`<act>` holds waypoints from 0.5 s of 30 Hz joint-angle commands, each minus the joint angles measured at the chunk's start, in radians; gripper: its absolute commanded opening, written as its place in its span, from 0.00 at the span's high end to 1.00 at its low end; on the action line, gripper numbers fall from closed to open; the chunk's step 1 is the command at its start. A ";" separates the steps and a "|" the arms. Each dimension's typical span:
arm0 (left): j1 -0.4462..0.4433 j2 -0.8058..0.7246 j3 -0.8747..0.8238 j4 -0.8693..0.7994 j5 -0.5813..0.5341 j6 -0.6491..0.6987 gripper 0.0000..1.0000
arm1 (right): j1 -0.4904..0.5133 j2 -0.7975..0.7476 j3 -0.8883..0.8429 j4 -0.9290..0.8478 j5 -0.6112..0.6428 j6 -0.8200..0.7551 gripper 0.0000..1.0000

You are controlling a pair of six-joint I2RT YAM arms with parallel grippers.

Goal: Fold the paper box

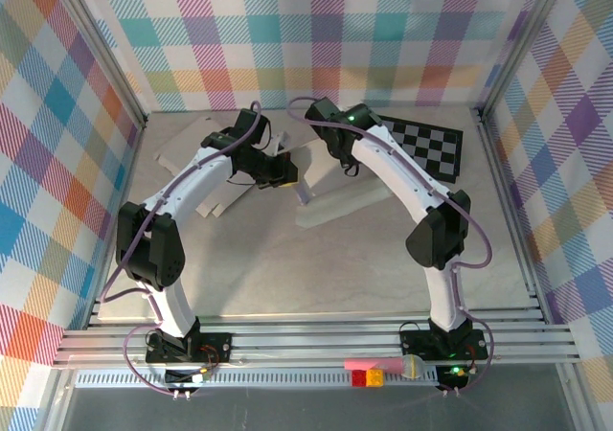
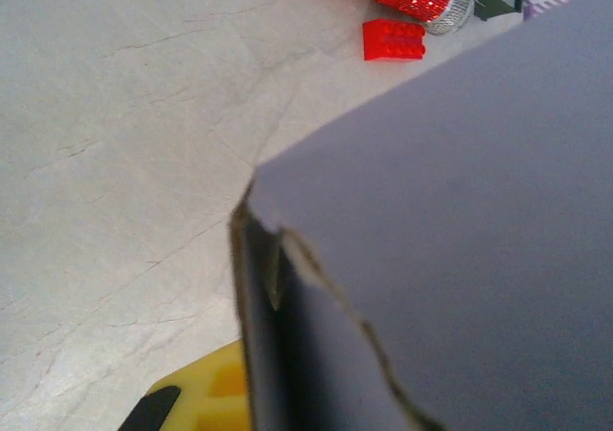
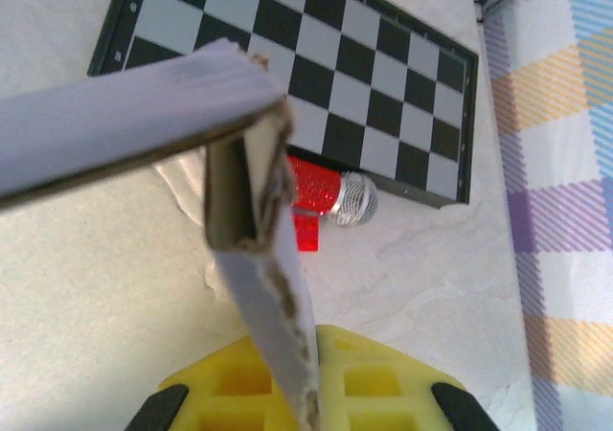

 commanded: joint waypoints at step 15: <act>-0.116 0.060 -0.354 0.297 -0.328 -0.145 0.90 | 0.067 -0.129 -0.576 0.234 -0.118 0.349 1.00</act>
